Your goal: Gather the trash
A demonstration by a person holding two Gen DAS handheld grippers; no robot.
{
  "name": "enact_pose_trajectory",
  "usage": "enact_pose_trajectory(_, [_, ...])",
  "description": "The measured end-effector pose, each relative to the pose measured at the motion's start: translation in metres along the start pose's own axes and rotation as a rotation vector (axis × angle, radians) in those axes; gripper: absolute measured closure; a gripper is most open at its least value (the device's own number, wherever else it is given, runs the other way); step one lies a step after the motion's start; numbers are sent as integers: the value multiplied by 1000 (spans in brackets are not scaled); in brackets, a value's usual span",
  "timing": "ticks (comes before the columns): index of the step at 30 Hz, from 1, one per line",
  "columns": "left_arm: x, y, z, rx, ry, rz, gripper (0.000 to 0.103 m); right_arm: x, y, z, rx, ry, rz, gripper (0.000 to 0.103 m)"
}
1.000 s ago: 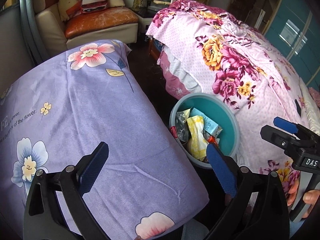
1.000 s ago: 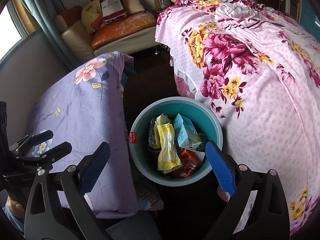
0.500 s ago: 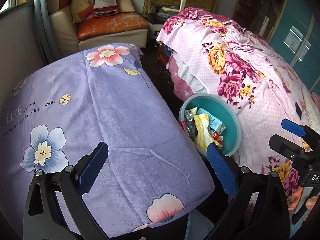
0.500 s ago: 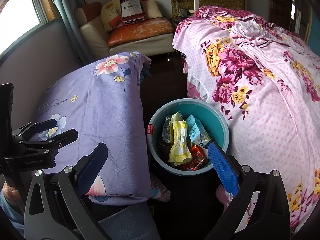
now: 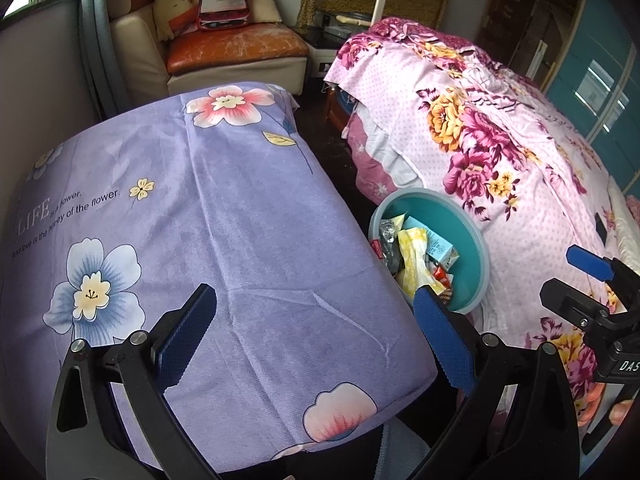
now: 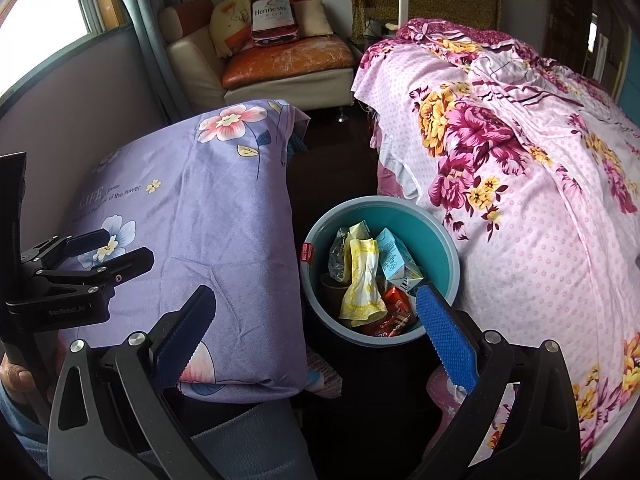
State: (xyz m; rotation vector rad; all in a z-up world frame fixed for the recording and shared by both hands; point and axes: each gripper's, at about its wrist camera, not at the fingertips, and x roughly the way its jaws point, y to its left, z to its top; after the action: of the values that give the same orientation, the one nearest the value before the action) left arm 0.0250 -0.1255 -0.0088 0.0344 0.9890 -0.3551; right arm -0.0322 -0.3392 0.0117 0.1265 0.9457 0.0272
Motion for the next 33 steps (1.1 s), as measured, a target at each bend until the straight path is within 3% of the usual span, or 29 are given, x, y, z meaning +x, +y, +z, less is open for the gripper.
enact_pose_trajectory(12, [9, 3, -2, 11, -14, 29, 4, 17, -1, 1, 11, 31, -11, 7])
enact_pose_trajectory(33, [33, 12, 0, 1, 29, 44, 4, 42, -7, 7, 22, 78, -25, 7])
